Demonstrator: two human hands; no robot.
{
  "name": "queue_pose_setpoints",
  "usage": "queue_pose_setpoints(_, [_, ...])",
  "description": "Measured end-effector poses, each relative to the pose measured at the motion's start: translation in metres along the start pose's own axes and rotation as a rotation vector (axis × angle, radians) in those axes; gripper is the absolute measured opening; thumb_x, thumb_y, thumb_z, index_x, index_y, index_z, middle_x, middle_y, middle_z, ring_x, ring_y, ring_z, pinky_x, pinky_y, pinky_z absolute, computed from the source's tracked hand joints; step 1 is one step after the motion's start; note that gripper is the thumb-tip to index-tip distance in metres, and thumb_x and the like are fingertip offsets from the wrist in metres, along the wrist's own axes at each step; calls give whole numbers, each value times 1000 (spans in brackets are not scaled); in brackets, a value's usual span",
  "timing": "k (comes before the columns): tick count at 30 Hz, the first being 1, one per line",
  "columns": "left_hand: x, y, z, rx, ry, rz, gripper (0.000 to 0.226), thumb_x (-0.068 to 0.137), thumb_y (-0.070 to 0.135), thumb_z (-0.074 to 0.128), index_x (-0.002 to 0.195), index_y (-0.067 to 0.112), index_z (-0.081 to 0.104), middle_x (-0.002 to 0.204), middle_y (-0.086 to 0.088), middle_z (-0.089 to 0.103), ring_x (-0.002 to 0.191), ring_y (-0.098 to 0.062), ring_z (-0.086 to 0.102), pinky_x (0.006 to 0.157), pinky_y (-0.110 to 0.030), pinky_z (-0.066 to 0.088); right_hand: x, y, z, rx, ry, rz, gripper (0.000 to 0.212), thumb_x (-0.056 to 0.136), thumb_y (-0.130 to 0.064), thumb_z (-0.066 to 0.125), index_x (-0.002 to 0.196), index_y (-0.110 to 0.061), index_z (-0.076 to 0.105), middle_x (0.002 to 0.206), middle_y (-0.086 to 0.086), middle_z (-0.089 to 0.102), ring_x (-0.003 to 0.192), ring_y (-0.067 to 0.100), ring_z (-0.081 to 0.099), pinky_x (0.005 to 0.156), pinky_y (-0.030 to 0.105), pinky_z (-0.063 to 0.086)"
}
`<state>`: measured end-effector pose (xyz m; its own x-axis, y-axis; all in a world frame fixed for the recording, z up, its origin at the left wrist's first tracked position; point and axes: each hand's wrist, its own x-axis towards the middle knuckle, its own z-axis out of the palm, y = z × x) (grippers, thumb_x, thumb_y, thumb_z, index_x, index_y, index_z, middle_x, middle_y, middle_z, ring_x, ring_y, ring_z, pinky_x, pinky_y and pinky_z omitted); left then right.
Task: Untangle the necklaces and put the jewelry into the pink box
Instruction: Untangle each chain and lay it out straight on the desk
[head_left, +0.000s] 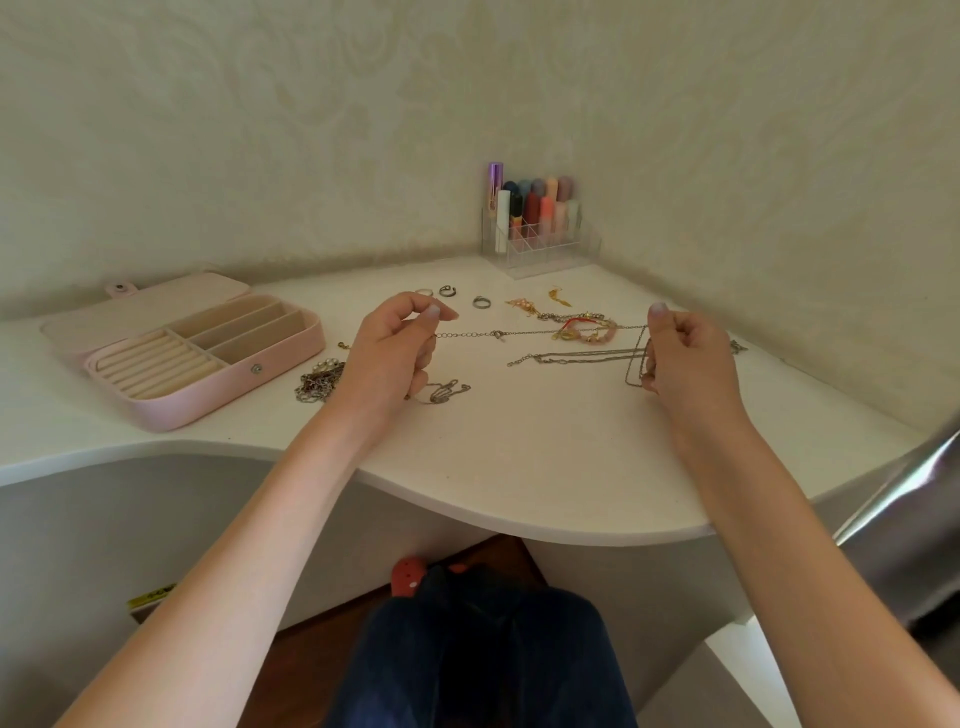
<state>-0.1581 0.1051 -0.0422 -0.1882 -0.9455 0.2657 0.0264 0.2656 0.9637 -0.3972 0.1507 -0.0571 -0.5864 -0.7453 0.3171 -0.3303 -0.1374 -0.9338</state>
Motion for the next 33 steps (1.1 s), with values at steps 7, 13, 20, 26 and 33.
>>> queue_pose_setpoints(7, [-4,3,3,181,-22,70,17,89,26,63,80,14,71,47,8,32,44,-8,23,41,-18,22,4,2,-1,3,36,-29,30,96,-40,46,72,-23,47,61,-4,44,56,11,41,71,39,42])
queue_pose_setpoints(13, [-8,5,3,267,-97,117,12,86,26,68,81,18,76,46,9,27,42,-5,23,46,-14,22,-1,-2,-1,-17,42,-35,32,98,-38,46,70,-21,46,57,-4,40,50,7,40,65,34,40])
queue_pose_setpoints(20, [-5,6,0,91,-49,77,25,92,13,54,69,20,60,58,18,50,60,-4,40,49,-17,31,-15,-11,4,-214,-156,-67,28,93,-37,56,78,-13,55,50,-9,40,39,-1,40,44,13,27])
queue_pose_setpoints(26, [-2,2,-1,114,1,126,25,96,15,48,73,22,56,78,14,60,84,-1,57,79,-25,44,-26,-18,4,-198,-269,-120,23,90,-29,62,74,-12,57,37,-15,41,40,2,38,48,14,28])
queue_pose_setpoints(33, [1,0,0,35,17,105,25,98,12,44,75,16,53,74,5,62,76,-10,62,78,-29,46,-41,-24,12,-290,-475,-305,17,83,-25,70,71,-19,59,65,-7,56,59,2,45,58,10,37])
